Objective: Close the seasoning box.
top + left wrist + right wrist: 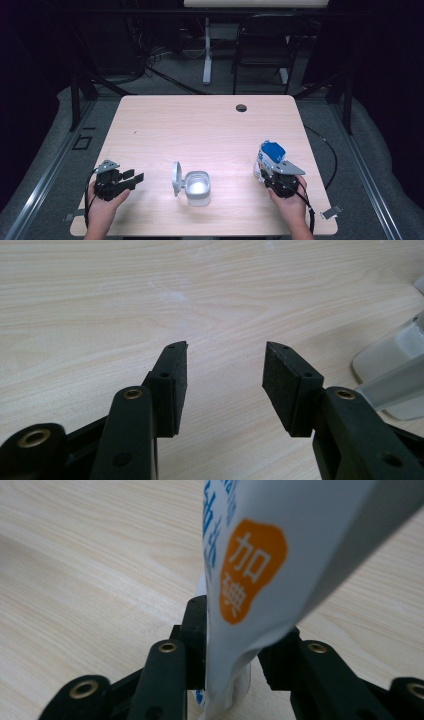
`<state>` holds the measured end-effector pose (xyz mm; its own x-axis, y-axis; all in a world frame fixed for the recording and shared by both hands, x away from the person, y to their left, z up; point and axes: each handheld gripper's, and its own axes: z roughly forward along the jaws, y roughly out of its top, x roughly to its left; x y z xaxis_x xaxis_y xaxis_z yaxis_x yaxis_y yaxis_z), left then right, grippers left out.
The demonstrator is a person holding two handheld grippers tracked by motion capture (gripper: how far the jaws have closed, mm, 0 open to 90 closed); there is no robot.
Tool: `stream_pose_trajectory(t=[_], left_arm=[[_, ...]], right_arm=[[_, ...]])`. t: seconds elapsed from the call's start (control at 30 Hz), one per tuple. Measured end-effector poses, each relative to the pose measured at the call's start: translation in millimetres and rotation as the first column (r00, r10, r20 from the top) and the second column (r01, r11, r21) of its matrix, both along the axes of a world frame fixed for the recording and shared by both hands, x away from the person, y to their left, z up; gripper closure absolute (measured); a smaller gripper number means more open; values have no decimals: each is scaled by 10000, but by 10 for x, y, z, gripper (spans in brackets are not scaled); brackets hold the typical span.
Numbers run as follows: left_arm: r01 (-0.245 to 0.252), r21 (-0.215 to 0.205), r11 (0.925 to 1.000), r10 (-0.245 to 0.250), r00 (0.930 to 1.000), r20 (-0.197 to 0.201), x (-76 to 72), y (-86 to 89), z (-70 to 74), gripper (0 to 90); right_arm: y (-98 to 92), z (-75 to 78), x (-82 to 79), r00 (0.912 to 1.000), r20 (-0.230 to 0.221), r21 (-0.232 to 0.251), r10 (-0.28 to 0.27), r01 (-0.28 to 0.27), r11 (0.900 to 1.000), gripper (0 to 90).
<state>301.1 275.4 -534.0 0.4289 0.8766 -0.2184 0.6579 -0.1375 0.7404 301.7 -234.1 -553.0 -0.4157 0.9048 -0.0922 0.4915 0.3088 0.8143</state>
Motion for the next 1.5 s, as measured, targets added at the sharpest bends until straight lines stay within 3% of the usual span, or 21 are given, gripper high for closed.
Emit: stream_pose_trajectory(t=[0.27,0.43,0.63,0.7,0.73,0.9,1.13,1.33,1.5], left_arm=[[129,73,9999,-128,9999,-59,-8,-1,23,530],[129,126,9998,-129,9999,-31,-11,-20,21,531],[151,96,9998,-151,9998,87,-13,-41,23,531],[164,78,9998,-165,9998,131,-18,-43,31,535],[186,81,9998,-187,9996,193,-25,-49,44,537],[281,170,9995,-287,9989,370,-34,-87,75,551],[453,-19,9990,-451,9982,394,-47,-114,102,572],[747,-116,9971,-740,9958,541,-65,-157,162,624],[802,-150,9967,-791,9950,603,-85,-183,189,662]], right_arm=[[-14,0,-33,9998,-76,-186,-198,197,9996,555],[-69,-12,-72,9995,-143,242,-278,281,9993,518],[-85,-21,-100,9990,-159,292,-410,415,9987,484],[-97,-15,-110,9986,-266,920,-457,480,9946,474],[-98,-11,-115,9986,-316,1006,-427,457,9939,474],[-84,27,-158,9984,-275,717,-494,512,9961,461],[-96,46,-200,9980,-141,805,-620,629,9948,452],[-121,110,-293,9992,29,820,-409,405,9958,453],[-113,133,-322,9992,-88,693,-390,395,9968,453]])
